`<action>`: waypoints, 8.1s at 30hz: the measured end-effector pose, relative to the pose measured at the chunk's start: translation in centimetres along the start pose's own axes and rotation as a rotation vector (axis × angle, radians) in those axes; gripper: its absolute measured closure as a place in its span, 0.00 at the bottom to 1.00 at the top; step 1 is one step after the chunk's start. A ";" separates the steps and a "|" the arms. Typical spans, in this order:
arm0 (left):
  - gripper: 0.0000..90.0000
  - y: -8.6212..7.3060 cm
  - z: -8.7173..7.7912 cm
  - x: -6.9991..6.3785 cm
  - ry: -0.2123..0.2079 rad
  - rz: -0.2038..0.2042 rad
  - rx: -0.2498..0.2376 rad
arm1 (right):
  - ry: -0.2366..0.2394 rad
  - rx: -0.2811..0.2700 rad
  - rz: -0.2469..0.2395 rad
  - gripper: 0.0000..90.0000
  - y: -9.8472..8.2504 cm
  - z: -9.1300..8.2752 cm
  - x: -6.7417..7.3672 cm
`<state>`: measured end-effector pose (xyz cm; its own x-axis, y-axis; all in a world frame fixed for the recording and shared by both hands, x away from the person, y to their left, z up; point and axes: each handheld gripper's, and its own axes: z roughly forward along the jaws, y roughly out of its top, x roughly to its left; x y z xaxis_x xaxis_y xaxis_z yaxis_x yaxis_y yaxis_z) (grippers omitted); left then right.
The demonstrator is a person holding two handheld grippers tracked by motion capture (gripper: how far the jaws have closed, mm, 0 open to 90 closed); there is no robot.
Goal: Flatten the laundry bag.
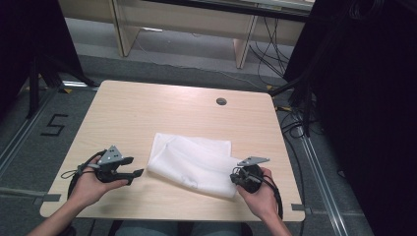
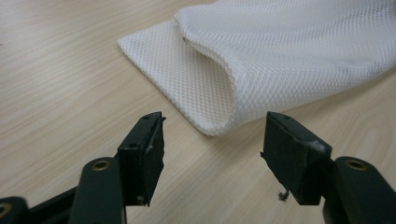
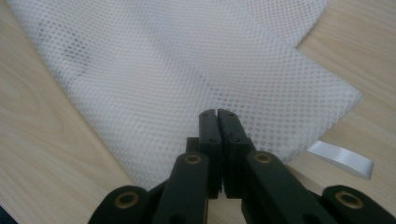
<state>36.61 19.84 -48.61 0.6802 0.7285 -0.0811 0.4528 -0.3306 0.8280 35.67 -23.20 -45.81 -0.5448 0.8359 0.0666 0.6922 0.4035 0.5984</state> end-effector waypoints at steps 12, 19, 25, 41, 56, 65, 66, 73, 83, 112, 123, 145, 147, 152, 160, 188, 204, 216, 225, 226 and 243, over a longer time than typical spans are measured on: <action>0.77 2.5 1.0 -0.4 0.019 -0.068 -0.022 | -0.024 0.048 0.080 1.00 -0.1 -0.5 -1.1; 0.88 3.5 2.1 -0.1 0.008 -0.078 0.004 | -0.027 0.131 0.121 1.00 0.2 -0.5 -1.0; 0.86 4.4 3.2 -0.7 -0.037 -0.065 0.002 | -0.012 0.182 0.123 1.00 -0.1 0.3 -1.4; 0.84 3.2 6.3 -2.3 -0.012 0.074 0.235 | -0.034 0.234 0.123 1.00 0.5 2.8 -1.1; 0.80 2.9 5.9 -2.1 0.001 0.035 0.226 | -0.035 0.142 0.072 0.92 2.9 3.0 -1.3; 0.72 5.0 7.1 -6.2 -0.124 0.172 0.127 | -0.042 0.051 -0.041 0.66 7.6 4.5 -2.3; 0.72 5.0 7.4 -6.3 -0.127 0.187 0.136 | -0.063 0.054 -0.060 0.64 8.3 5.1 -2.2; 0.74 4.4 9.9 -6.8 -0.147 0.197 0.196 | -0.024 0.090 -0.138 0.53 10.7 8.9 -1.8; 0.77 3.7 10.3 -6.8 -0.149 0.183 0.219 | 0.024 0.145 -0.201 0.50 11.3 11.7 -2.1; 0.94 4.4 9.6 -8.5 -0.171 0.218 0.185 | 0.044 0.137 -0.256 0.99 13.6 8.6 0.8; 0.96 4.2 10.3 -7.1 -0.133 0.190 0.201 | 0.060 0.070 -0.316 0.99 14.5 6.2 2.9; 0.99 4.5 10.9 -8.8 -0.167 0.221 0.260 | 0.064 0.001 -0.358 0.99 15.2 3.2 4.4; 0.99 4.5 11.0 -8.6 -0.158 0.223 0.256 | 0.050 -0.002 -0.391 0.99 15.1 3.2 4.4; 0.99 4.6 11.2 -7.9 -0.142 0.198 0.246 | 0.049 -0.011 -0.396 0.99 15.3 2.8 5.0; 0.99 5.0 12.1 -6.8 -0.113 0.173 0.223 | 0.053 -0.006 -0.405 0.99 15.4 2.3 5.6; 0.81 2.3 0.7 -2.9 -0.052 0.127 0.145 | 0.116 -0.033 -0.439 0.99 13.3 1.4 8.3; 0.75 0.4 -1.2 0.7 0.041 0.043 0.180 | 0.159 -0.019 -0.504 0.99 11.5 0.7 9.9; 0.74 0.5 -1.5 1.5 0.069 0.040 0.182 | 0.179 -0.012 -0.513 0.99 10.4 -0.1 10.6; 0.74 0.6 -1.5 1.9 0.089 0.051 0.195 | 0.203 0.001 -0.530 0.99 9.5 -0.6 11.2; 0.75 0.5 -1.5 1.9 0.085 0.048 0.195 | 0.211 0.015 -0.518 0.99 9.3 -0.6 11.3; 0.76 0.5 -1.6 2.5 0.135 0.004 0.200 | 0.272 0.067 -0.548 0.99 6.8 -0.1 12.7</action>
<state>37.67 22.46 -47.51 0.6050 0.7962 0.0079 0.5647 -0.4361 0.7006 33.36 -9.87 -40.78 -0.9252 0.3784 -0.0300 0.3001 0.7776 0.5525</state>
